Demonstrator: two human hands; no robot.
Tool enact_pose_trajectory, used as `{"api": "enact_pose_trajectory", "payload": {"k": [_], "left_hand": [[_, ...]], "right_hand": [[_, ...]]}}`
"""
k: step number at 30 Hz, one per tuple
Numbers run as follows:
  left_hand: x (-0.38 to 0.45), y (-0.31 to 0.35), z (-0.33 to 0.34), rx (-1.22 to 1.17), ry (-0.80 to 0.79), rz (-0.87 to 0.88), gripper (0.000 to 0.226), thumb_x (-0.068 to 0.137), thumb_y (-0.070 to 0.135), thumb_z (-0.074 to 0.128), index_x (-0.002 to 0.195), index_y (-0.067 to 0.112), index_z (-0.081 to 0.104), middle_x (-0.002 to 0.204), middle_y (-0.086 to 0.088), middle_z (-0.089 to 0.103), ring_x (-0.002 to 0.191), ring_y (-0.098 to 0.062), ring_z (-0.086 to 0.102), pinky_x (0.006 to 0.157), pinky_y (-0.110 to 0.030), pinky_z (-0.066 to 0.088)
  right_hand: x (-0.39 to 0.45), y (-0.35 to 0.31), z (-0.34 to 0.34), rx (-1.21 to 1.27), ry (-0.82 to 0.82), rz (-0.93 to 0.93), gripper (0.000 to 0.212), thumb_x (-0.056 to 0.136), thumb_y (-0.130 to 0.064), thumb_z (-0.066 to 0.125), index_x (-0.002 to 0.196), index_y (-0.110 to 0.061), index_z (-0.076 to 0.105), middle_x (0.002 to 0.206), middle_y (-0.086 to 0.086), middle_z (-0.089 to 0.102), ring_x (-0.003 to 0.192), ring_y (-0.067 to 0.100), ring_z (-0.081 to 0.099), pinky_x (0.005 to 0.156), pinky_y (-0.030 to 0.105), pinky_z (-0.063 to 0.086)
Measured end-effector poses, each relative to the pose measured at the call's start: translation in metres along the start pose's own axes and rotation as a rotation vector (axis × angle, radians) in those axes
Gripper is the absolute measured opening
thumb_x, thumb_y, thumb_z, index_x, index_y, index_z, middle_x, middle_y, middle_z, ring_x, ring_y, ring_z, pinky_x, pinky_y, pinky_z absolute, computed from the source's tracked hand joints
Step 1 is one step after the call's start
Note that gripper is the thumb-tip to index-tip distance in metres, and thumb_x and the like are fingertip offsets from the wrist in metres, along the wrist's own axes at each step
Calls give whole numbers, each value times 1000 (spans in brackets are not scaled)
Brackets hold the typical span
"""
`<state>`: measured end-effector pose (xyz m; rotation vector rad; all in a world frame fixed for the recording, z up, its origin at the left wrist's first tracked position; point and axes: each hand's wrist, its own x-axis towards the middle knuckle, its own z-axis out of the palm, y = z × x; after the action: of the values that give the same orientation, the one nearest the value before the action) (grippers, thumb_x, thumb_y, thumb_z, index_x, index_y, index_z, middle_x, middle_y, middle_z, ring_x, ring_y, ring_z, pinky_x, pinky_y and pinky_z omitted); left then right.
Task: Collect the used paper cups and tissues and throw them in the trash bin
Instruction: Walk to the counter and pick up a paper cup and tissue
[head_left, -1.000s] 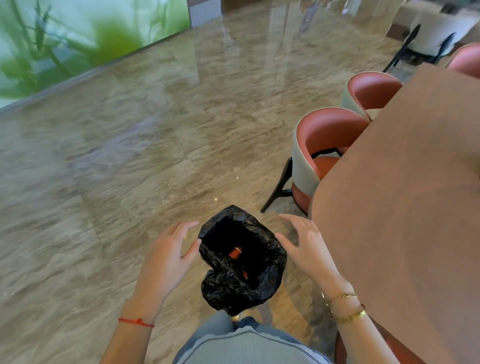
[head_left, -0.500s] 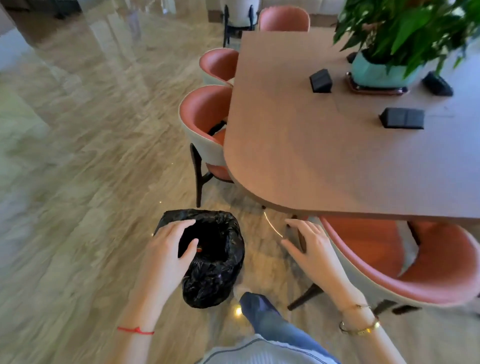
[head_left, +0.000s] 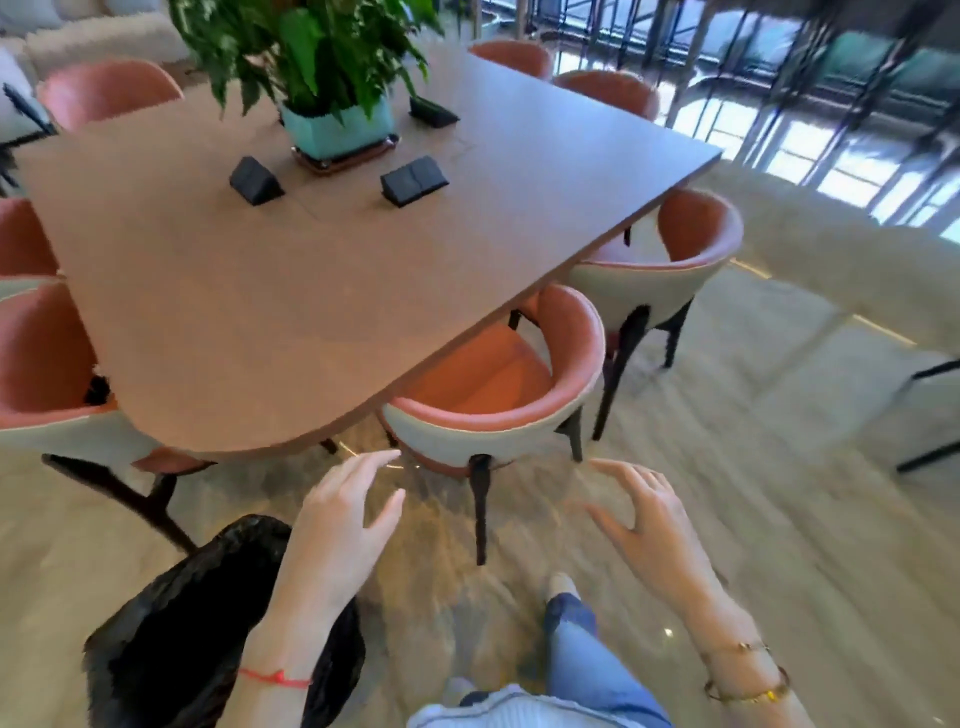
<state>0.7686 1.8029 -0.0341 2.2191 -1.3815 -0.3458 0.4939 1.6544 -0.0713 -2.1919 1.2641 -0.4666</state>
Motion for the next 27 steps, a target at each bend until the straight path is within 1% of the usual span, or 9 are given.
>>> {"api": "enact_pose_trajectory", "payload": {"k": [3,6,9,11,13,14,18,22,27], "left_hand": [[36,38,26,-15,-64,108,40,91,34,60,130,34,52,122,27,46,115,10,39,99,-18,33],[75,82,56,-40,-129,211,40,89,31,63,129,31,53,121,24,51,116,1,48,100,-23,40],[119,136,88,-68,-188,308,38,88,25,66,125,27,57,118,20,56,112,-5,55,97,-31,46],[148,177,112,-74,-206,357,38,87,25,67,125,26,58,116,17,59,108,-4,55,95,-26,44],[174,220,137,-92,-219,387,39,88,28,65,126,27,58,117,17,60,106,-1,55,93,-20,42],[187,240,149,-111,-223,400,39,88,29,65,126,27,58,117,16,61,106,-1,56,92,-20,42],[237,310,197,-164,-258,453,41,86,25,69,126,27,58,120,13,61,111,-4,57,97,-25,46],[289,352,237,-180,-305,469,42,87,25,68,127,24,58,121,13,60,113,-5,55,100,-29,45],[371,396,287,-177,-330,440,40,84,22,70,123,26,60,117,16,61,111,-3,56,97,-22,41]], "right_hand": [[-5,33,-24,13,89,115,42,79,-25,76,119,-20,63,116,-3,64,113,19,55,95,20,36],[-5,67,-51,18,163,221,41,80,-22,76,119,-18,63,117,-2,65,114,20,55,97,25,38],[3,103,-85,28,234,309,41,81,-23,75,120,-16,63,116,-2,64,114,17,54,97,21,36],[13,130,-112,44,269,343,40,81,-20,75,119,-14,63,114,0,64,113,18,54,97,23,37],[24,157,-143,42,302,371,40,81,-20,75,119,-15,63,115,-1,64,114,16,53,99,24,37],[32,171,-159,37,323,378,40,82,-21,75,119,-16,62,116,-2,63,114,15,53,98,23,36],[67,225,-214,13,381,418,40,82,-21,75,120,-16,62,116,-2,63,114,15,53,97,20,34],[101,274,-250,14,437,476,40,82,-20,74,120,-15,62,116,-1,63,114,15,52,97,19,34],[157,342,-275,30,438,555,40,81,-19,75,119,-15,63,115,-1,64,114,17,54,95,18,34]]}}
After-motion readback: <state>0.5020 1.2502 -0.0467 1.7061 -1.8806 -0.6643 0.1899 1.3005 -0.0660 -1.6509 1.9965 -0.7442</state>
